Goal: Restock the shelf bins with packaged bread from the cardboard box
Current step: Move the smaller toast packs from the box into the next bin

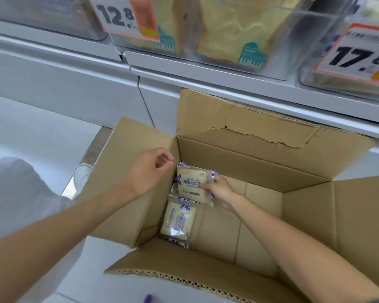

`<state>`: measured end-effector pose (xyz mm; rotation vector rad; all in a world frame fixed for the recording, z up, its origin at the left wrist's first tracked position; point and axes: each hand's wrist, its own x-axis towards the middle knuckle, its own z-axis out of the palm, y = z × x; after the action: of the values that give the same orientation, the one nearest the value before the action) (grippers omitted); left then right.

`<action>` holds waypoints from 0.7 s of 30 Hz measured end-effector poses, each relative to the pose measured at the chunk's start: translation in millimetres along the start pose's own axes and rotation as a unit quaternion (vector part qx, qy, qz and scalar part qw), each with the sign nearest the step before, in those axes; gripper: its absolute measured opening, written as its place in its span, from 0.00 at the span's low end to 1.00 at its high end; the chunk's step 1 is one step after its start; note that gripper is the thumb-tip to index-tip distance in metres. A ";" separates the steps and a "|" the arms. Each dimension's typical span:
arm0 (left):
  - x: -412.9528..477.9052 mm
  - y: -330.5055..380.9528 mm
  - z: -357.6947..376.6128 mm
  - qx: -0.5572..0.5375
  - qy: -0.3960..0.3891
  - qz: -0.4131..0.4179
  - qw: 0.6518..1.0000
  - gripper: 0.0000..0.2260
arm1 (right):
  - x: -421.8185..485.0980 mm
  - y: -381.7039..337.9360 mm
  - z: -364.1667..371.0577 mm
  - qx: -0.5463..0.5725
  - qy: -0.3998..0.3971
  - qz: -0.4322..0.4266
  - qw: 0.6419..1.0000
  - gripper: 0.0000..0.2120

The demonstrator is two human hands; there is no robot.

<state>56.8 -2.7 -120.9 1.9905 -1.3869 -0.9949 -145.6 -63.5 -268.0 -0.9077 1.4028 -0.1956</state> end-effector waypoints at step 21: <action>-26.7 -15.6 -30.1 -0.159 -0.001 -0.168 0.973 0.13 | -28.9 51.8 21.1 0.020 -0.149 0.142 0.978 0.30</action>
<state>84.1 27.8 -107.2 2.0081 -0.8363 -1.2779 -152.8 -2.4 -281.4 -0.6619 1.2261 0.1241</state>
